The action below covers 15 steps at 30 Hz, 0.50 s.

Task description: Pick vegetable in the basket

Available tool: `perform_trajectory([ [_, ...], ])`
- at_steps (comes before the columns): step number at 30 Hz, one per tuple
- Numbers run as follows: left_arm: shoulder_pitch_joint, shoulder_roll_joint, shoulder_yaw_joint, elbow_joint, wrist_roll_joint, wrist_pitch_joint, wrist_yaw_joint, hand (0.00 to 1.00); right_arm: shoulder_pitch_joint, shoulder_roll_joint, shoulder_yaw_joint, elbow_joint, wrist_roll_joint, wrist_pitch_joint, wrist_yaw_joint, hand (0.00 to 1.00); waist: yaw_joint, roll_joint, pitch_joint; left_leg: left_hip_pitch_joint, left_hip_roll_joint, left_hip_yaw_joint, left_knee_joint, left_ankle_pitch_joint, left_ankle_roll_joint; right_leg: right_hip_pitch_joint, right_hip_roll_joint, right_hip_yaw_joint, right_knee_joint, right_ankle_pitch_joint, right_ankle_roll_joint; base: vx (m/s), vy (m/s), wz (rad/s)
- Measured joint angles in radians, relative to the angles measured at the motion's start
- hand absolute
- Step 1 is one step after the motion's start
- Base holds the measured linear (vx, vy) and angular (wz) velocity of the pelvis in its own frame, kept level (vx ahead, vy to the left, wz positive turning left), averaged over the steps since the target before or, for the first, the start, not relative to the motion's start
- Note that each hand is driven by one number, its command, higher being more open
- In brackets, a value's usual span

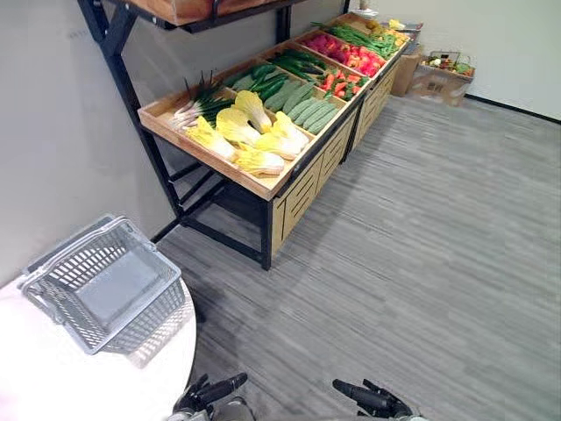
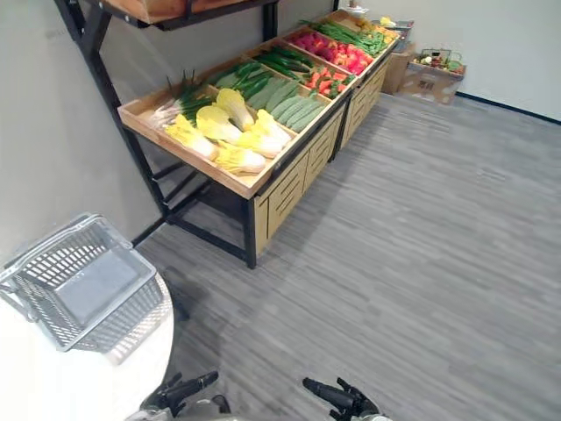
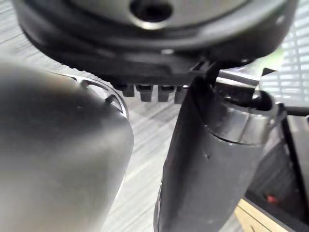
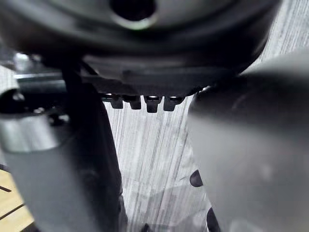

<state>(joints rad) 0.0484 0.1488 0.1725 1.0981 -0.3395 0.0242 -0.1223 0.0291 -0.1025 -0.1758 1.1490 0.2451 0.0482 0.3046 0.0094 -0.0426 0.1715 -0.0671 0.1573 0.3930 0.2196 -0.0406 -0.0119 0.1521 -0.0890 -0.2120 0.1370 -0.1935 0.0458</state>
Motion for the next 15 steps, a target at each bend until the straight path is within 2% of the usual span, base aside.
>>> perform_trajectory([
  [1, -0.007, 0.003, -0.001, 0.008, 0.000, 0.009, 0.002, 1.00, 0.002, 0.003, 0.000, 0.000, 0.002, 0.001, 0.001, 1.00, 0.000, -0.005, 0.003, 0.015, -0.015, 0.001, -0.023, 0.008, 0.000, 0.003, 0.002, -0.001, -0.031, 0.005, -0.003, 0.18, -0.020, 0.34],
  [2, -0.017, 0.007, -0.010, 0.021, 0.003, 0.017, 0.006, 1.00, 0.008, 0.008, -0.001, -0.002, 0.004, 0.000, 0.001, 1.00, -0.007, -0.013, 0.003, 0.035, -0.046, 0.004, -0.054, 0.018, 0.001, 0.003, -0.001, -0.004, -0.057, 0.041, -0.003, 0.08, -0.020, 0.49],
  [3, -0.027, 0.000, -0.041, 0.034, 0.029, 0.031, 0.010, 1.00, 0.015, 0.003, -0.013, -0.003, 0.027, -0.007, 0.000, 1.00, -0.026, -0.002, -0.004, 0.049, -0.063, 0.015, -0.098, 0.037, 0.002, 0.025, -0.018, -0.028, -0.050, 0.041, 0.009, 0.12, 0.013, 0.52],
  [5, -0.028, -0.008, -0.078, 0.035, 0.038, 0.043, 0.007, 1.00, 0.023, -0.001, -0.042, -0.007, 0.034, -0.008, 0.002, 1.00, -0.033, 0.011, -0.014, 0.069, -0.073, 0.075, -0.166, 0.063, 0.001, 0.016, -0.023, -0.050, -0.047, 0.040, 0.011, 0.16, 0.038, 0.32],
  [6, -0.030, -0.007, -0.085, 0.037, 0.037, 0.047, 0.007, 1.00, 0.023, -0.002, -0.047, -0.007, 0.033, -0.009, 0.000, 1.00, -0.035, 0.017, -0.016, 0.091, -0.085, 0.087, -0.219, 0.097, -0.007, 0.013, -0.022, -0.062, -0.046, 0.040, 0.011, 0.12, 0.014, 0.13],
  [8, -0.030, -0.006, -0.103, 0.037, 0.034, 0.050, 0.007, 1.00, 0.025, 0.004, -0.050, -0.008, 0.032, -0.013, -0.004, 1.00, -0.044, 0.015, -0.015, 0.119, -0.097, 0.087, -0.304, 0.146, -0.019, 0.013, -0.014, -0.082, -0.044, 0.040, 0.011, 0.06, -0.001, 0.24],
  [11, -0.031, 0.015, -0.156, 0.034, 0.015, 0.041, 0.009, 1.00, 0.028, 0.010, -0.053, -0.006, 0.029, -0.010, -0.006, 1.00, -0.046, 0.001, -0.009, 0.128, -0.094, 0.080, -0.309, 0.151, -0.025, 0.029, -0.010, -0.130, -0.010, 0.040, 0.012, 0.02, -0.016, 0.41],
  [15, -0.019, 0.016, -0.165, 0.025, -0.046, 0.008, 0.031, 1.00, 0.028, 0.016, -0.061, -0.005, -0.033, -0.012, -0.004, 1.00, -0.044, -0.013, -0.003, 0.129, -0.108, 0.040, -0.314, 0.152, -0.024, 0.035, -0.023, -0.218, 0.071, 0.040, 0.013, 0.01, 0.027, 0.60],
])
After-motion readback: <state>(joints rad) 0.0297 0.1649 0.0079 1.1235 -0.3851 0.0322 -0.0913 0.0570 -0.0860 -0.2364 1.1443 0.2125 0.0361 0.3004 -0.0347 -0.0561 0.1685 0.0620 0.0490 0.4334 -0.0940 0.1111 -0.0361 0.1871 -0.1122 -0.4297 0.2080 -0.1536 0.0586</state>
